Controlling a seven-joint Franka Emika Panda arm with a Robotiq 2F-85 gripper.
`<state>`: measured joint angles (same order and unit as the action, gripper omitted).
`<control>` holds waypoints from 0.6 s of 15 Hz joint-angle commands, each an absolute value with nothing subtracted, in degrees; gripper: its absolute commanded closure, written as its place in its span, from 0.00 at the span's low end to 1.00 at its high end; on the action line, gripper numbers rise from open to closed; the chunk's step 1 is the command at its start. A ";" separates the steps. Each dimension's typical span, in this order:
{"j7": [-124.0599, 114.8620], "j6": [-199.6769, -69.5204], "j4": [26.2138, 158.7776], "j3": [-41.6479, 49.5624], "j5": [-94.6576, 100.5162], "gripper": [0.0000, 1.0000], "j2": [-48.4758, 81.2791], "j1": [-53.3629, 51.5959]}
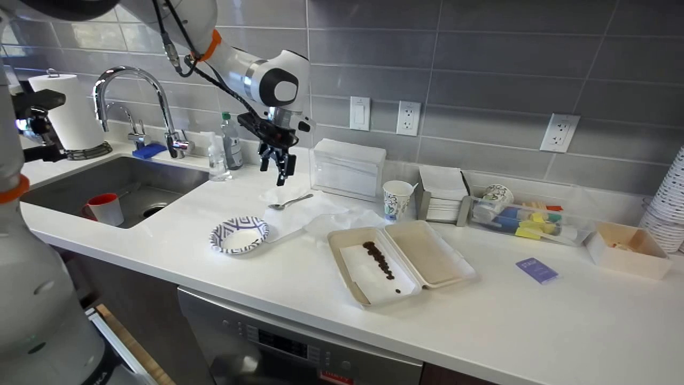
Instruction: Pick up spoon and scoop some of the contents from the bowl and pour them in the cup
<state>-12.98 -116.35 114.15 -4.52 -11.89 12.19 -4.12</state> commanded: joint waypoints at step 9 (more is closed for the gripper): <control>-14.35 -116.65 110.21 -4.27 -12.58 0.00 18.19 -4.98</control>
<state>-12.94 -119.39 111.82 -4.71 -11.89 16.59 -4.95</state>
